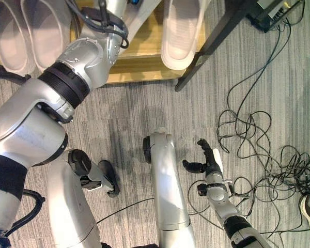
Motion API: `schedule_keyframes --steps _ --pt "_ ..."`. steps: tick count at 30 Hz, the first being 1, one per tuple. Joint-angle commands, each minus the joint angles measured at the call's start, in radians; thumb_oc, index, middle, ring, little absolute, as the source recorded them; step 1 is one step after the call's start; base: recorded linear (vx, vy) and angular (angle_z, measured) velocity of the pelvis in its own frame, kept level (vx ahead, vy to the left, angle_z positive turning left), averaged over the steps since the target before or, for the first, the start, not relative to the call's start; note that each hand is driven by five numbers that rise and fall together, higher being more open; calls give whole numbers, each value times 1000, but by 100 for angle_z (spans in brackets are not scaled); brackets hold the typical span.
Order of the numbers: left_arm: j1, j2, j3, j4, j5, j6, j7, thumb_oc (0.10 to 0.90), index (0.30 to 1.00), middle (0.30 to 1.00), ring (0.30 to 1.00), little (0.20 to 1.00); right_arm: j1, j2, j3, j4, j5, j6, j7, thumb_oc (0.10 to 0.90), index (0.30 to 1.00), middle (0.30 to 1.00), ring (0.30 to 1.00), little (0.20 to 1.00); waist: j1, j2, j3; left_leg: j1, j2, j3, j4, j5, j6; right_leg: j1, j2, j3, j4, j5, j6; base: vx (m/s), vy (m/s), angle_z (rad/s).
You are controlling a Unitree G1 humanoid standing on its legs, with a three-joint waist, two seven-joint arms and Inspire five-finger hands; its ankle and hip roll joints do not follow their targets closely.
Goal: Arrange the slippers neatly on the shoe rack.
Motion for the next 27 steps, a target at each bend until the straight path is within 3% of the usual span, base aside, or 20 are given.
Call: schedule_keyframes --steps 1,19,27 --pt "-264 -3 -94 128 11 11 23 800 900 900 900 900 17 12 -72 -38 27 -44 -15 800 900 900 900 900 24 -78 -37 48 -72 -92 -87 -41 -2 129 -75 39 16 -85 -75 0 0 0" --pt "-257 55 -174 130 40 5 -92 800 900 900 900 900 18 9 -35 4 13 -1 4 800 900 900 900 900 62 -73 -37 48 -68 -126 15 -88 3 129 -91 14 111 -133 -84 -1 -8 0" --pt "-200 42 -134 120 -4 -16 -117 800 900 900 900 900 26 27 -10 33 24 25 30 800 900 900 900 900 66 -77 -37 48 -81 -138 31 -82 -1 129 -92 15 135 -146 -99 -17 -24 1"
